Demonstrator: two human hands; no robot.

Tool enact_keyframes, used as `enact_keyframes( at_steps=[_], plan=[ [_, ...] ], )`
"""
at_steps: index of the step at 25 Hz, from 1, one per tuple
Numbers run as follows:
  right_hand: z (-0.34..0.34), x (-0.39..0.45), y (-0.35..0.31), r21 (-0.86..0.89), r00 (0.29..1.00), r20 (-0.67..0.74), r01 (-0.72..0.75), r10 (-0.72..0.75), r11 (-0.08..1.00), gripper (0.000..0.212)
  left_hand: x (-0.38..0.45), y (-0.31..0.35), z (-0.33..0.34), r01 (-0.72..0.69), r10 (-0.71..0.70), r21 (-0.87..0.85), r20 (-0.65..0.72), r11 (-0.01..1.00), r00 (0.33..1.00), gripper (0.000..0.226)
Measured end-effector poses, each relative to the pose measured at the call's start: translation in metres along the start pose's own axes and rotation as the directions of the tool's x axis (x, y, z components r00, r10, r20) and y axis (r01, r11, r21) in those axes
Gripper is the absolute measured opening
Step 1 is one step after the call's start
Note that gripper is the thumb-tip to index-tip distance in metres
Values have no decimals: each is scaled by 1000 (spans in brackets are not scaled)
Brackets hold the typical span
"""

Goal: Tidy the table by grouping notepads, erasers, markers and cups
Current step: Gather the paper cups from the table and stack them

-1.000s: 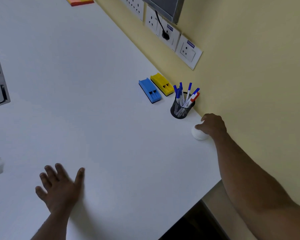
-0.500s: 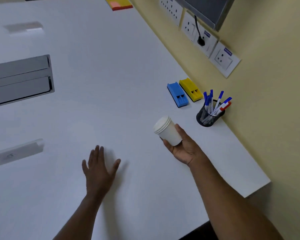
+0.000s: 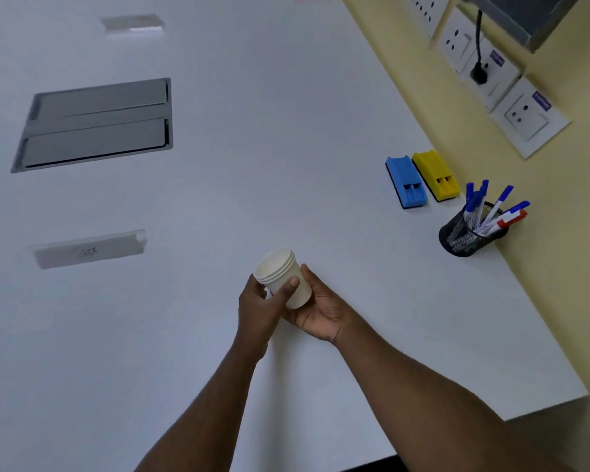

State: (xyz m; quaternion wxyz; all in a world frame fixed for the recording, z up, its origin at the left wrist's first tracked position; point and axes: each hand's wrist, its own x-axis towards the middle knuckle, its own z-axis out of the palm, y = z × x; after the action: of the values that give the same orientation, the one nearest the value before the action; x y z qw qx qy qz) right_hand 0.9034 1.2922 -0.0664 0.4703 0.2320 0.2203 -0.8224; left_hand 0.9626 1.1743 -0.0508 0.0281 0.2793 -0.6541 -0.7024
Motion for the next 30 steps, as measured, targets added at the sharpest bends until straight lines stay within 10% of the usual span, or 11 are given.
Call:
enact_keyframes(
  at_steps=[3,5,8,11,30],
  plan=[
    [10,1,0,-467,970,-215,0,-113,884,44,3,0,-15,-13,21,68,-121,998,992,62],
    [17,1,-2,-875,850,-243,16,-467,484,30,5,3,-29,-35,85,231,-212,972,974,68],
    [32,4,-1,-962,706,269,159,-655,-222,28,4,3,-52,-92,227,466,-241,880,944,85],
    [52,12,9,-826,719,531,322,-448,-463,24,4,-3,-70,-117,313,577,-252,809,916,92],
    [108,66,48,-766,740,597,409,-310,-497,15,-7,-25,-156,5,371,713,-371,702,851,83]
  ],
)
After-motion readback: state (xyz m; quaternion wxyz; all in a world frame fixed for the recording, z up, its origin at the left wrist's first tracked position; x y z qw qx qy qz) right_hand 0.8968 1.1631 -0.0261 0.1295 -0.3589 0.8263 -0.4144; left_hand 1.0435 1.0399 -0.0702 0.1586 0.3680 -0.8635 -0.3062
